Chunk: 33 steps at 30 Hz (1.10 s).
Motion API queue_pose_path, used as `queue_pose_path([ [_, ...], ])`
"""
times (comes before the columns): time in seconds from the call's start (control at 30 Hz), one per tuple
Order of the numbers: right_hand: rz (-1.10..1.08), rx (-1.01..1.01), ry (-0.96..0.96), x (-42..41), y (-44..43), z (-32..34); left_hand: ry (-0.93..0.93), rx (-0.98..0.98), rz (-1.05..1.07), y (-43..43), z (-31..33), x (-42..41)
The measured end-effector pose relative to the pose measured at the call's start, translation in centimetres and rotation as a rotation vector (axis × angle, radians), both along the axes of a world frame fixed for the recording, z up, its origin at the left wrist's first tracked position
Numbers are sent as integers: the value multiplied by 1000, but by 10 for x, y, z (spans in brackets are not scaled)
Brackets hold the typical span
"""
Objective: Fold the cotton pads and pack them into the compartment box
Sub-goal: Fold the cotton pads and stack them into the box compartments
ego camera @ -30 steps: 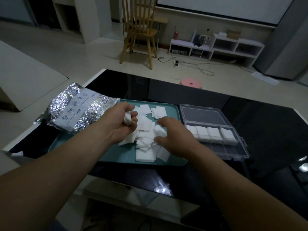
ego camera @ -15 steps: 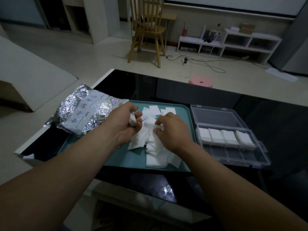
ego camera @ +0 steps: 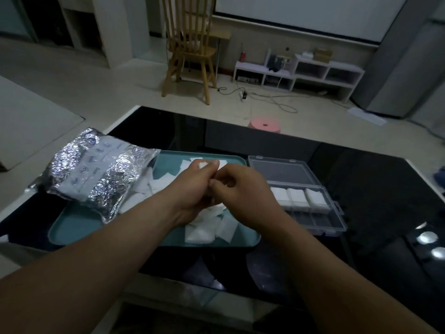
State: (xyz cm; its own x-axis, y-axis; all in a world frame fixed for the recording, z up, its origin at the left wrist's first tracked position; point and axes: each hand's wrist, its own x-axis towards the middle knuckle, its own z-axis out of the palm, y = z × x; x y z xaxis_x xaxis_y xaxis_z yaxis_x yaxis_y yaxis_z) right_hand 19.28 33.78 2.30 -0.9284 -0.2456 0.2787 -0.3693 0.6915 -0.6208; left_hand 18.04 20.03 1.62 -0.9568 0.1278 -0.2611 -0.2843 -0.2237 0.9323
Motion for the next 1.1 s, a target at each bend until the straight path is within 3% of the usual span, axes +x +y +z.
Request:
queue_pose_path([
  [0.1,121,53,0,7,18,4,-142,120,-115,0,2,2],
  [0.2,152,-13,-116,13,29,5,-224,212,-249,7,3,9],
  [0.63,156,-118,-177,33,59,17,-254,316,-349,42,17,26],
  [0.87,5,-250,-169,40,76,14,-185,422,-351,58,26,42],
  [1.0,-144,-346,-259,39,89,9,-135,277,-79,72,18,39],
  [1.1,-209,-392,-352,32,102,10,-50,52,-46,82,6,33],
])
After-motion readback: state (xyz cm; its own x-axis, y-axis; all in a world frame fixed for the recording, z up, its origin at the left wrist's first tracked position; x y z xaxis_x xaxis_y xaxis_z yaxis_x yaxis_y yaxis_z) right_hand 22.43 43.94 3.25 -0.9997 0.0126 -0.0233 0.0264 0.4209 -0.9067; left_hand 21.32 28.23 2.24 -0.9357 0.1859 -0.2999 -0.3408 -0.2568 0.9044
